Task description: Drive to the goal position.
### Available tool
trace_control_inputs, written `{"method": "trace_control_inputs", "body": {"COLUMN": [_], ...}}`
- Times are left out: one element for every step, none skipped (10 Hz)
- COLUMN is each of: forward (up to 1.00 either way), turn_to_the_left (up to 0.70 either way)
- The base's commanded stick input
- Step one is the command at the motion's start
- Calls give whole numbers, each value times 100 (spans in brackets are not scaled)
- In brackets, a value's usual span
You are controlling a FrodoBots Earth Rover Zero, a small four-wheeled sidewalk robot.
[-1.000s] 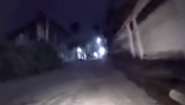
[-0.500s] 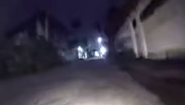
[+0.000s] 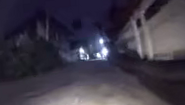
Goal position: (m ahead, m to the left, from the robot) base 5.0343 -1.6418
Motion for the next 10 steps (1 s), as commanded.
{"method": "trace_control_inputs", "body": {"forward": [70,70,70,70,70,70,70,70,70,70], "turn_to_the_left": [0,0,0,0,-11,-35,-35,-35,-35,-35]}}
